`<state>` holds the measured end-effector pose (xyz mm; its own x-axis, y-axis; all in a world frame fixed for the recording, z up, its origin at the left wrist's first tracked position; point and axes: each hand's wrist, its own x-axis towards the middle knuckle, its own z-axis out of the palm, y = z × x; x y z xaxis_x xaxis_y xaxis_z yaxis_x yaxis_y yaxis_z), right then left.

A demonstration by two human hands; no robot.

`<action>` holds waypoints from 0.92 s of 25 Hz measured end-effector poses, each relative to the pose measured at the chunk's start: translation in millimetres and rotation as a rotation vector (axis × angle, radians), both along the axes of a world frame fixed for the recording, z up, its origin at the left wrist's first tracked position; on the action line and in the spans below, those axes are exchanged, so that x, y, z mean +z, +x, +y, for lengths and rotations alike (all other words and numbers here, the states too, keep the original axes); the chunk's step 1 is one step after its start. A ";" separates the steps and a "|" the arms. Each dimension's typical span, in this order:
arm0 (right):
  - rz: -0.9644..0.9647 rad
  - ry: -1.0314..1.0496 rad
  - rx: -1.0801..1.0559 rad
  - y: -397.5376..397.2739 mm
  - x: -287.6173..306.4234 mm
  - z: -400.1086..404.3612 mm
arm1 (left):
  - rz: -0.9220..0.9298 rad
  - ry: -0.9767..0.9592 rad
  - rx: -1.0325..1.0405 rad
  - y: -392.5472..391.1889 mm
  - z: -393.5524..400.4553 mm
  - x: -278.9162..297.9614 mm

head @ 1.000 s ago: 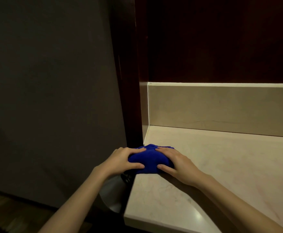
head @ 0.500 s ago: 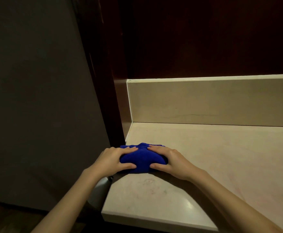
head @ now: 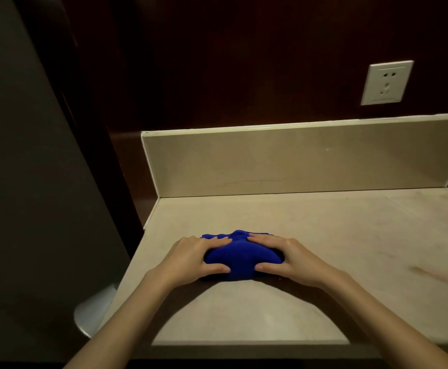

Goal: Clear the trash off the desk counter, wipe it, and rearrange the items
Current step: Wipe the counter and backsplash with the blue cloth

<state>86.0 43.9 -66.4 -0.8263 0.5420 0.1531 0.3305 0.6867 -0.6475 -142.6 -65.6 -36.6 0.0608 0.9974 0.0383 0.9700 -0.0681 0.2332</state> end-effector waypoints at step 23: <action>-0.042 0.051 -0.305 183.5 -4.4 12.2 | 0.025 0.062 -0.252 164.7 79.5 -4.2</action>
